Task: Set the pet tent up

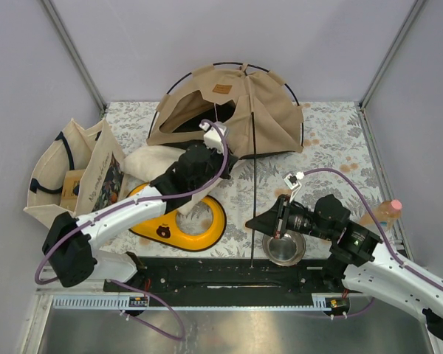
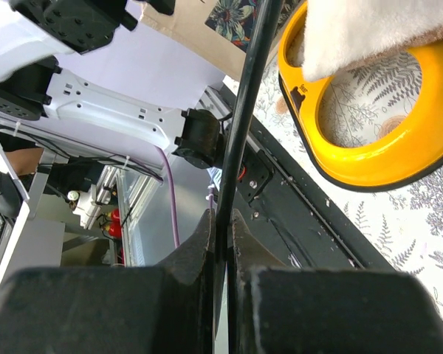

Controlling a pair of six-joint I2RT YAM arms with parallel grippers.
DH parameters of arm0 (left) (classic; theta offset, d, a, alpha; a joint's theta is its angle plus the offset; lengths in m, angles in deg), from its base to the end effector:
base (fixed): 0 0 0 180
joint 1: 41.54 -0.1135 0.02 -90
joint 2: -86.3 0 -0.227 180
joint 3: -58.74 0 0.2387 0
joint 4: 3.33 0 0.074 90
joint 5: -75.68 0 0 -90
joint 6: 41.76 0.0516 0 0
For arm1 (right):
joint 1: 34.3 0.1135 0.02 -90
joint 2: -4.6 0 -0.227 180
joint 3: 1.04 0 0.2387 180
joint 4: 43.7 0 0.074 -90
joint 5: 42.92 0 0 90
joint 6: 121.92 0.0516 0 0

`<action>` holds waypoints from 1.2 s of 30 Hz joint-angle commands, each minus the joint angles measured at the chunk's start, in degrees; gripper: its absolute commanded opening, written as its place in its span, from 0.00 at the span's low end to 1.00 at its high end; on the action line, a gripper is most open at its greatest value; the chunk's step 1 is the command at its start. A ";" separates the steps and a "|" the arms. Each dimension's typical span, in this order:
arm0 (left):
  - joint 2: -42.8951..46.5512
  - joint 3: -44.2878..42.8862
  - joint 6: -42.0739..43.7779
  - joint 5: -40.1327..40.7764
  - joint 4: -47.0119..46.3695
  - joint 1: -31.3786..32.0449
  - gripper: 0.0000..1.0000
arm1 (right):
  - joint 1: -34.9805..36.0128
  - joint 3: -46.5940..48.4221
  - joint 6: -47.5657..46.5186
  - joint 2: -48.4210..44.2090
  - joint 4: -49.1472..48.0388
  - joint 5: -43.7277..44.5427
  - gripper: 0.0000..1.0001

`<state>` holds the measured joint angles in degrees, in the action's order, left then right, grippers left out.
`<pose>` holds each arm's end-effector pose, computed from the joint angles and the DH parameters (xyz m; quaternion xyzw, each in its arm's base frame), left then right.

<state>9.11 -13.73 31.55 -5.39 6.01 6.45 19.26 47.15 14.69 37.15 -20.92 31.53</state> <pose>0.2260 -0.2389 0.2848 0.1659 0.7697 -0.2763 0.5511 0.0965 0.1540 0.2846 -0.1344 0.7361 0.5679 0.3429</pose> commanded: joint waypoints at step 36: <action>34.82 35.94 -14.16 5.57 1.43 22.76 0.00 | 0.23 16.91 -12.77 19.30 -25.28 30.22 0.00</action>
<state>43.36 19.93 18.96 1.34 2.43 26.66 19.91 59.04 6.80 56.76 -34.58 51.44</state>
